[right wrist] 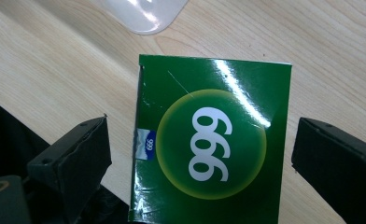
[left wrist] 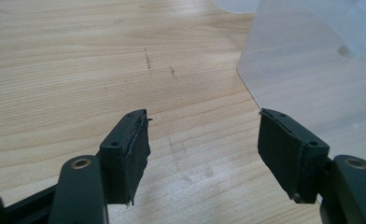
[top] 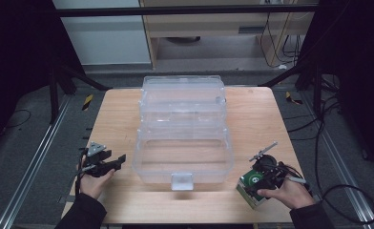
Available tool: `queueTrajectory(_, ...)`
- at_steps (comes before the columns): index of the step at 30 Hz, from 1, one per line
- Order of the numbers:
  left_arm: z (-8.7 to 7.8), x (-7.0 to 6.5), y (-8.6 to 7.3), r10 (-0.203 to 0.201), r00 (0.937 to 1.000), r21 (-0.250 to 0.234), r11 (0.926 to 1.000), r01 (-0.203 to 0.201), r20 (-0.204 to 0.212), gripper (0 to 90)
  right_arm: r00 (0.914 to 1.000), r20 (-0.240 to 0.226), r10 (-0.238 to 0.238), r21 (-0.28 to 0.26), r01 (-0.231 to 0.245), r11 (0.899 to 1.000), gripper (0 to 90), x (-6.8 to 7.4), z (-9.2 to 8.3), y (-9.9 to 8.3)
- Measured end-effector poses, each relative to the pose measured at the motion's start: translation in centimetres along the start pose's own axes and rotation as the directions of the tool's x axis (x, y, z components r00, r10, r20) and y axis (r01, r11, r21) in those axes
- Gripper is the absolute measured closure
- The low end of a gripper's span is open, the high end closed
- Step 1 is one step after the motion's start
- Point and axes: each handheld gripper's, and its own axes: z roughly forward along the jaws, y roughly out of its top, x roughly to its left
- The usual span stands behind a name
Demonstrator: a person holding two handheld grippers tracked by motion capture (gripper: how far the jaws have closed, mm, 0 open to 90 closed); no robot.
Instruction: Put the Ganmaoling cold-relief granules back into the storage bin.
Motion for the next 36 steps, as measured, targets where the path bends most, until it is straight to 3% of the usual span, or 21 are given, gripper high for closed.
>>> queueTrajectory(10,0.1,0.0,0.0,-0.007,1.0000,0.005,1.0000,0.007,0.003,33.2,0.9999,0.007,0.009,0.058,-0.009,0.998,6.7,-0.6,1.1,0.3)
queueTrajectory(22,0.2,0.0,-0.1,0.002,1.0000,0.010,0.9999,-0.003,0.009,33.2,0.9992,-0.028,0.029,0.120,-0.026,0.992,11.8,-0.8,2.1,0.5)
queueTrajectory(29,0.2,-0.1,-0.1,-0.009,0.9999,0.012,0.9999,0.009,0.007,33.1,0.9989,-0.034,0.030,0.132,-0.026,0.991,15.0,-0.9,2.2,0.6)
queueTrajectory(33,0.2,0.1,-0.1,0.005,0.9999,0.010,0.9999,-0.005,0.010,33.1,0.9991,-0.028,0.032,0.144,-0.028,0.989,16.1,-0.9,2.1,0.7)
queueTrajectory(36,0.2,0.0,-0.1,-0.003,1.0000,0.014,0.9999,0.003,0.006,33.1,0.9995,-0.031,0.011,0.140,-0.007,0.990,16.6,-1.0,1.9,0.7)
